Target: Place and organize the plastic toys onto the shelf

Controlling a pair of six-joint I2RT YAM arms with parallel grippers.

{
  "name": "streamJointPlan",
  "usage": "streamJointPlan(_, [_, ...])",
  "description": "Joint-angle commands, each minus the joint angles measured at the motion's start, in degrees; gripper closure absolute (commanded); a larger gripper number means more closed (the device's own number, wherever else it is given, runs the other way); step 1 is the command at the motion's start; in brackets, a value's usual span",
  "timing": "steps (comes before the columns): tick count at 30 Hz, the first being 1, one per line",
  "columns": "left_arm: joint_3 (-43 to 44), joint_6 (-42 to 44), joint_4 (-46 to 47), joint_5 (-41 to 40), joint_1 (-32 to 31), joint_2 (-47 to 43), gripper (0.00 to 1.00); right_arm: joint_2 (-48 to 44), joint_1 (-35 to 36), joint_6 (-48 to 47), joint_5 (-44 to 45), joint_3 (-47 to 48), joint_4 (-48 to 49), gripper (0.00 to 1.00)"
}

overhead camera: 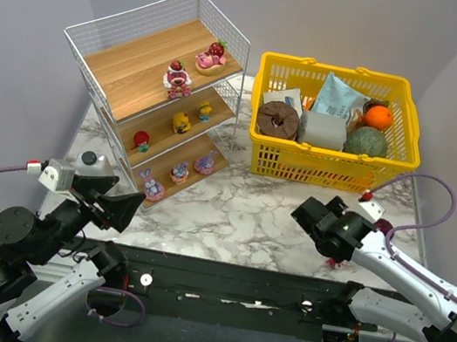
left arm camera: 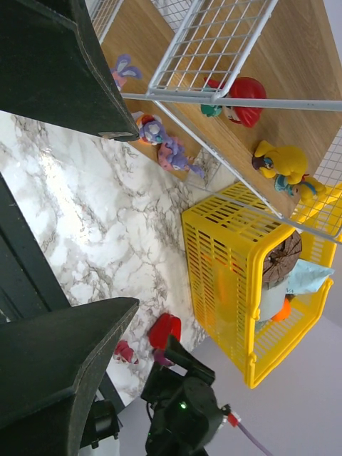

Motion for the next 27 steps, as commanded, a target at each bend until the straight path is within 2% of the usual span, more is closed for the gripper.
streamJointPlan(1, [-0.6, 0.05, 0.56, 0.6, 0.05, -0.41, 0.01, -1.34, -0.89, 19.9, -2.79, -7.52, -10.09, 0.16])
streamJointPlan(9, [-1.39, -0.3, 1.78, 2.1, 0.14, -0.15, 0.01, -8.37, -2.39, 26.6, -4.64, -15.44, -10.97, 0.17])
streamJointPlan(14, [-1.83, -1.0, 2.58, 3.15, 0.05, 0.11, 0.01, -6.36, -3.79, 25.47, -5.26, -15.98, -8.95, 0.2])
streamJointPlan(18, [-1.04, -1.0, 2.41, 3.07, 0.05, 0.37, 0.01, -4.25, -4.85, 22.83, -6.48, -17.12, -2.99, 0.25])
streamJointPlan(24, [0.19, -0.56, 1.61, 2.54, 0.05, 0.46, 0.01, -1.79, -5.64, 21.16, -7.02, -17.92, 0.63, 0.42])
streamJointPlan(25, [0.28, -0.47, 1.61, 2.54, 0.14, 0.46, 0.01, -1.7, -5.73, 20.72, -6.93, -17.83, 0.72, 0.51])
streamJointPlan(27, [0.36, -0.39, 1.44, 2.27, 0.05, 0.38, 0.01, -1.43, -5.82, 19.5, -6.4, -17.39, 1.77, 0.61])
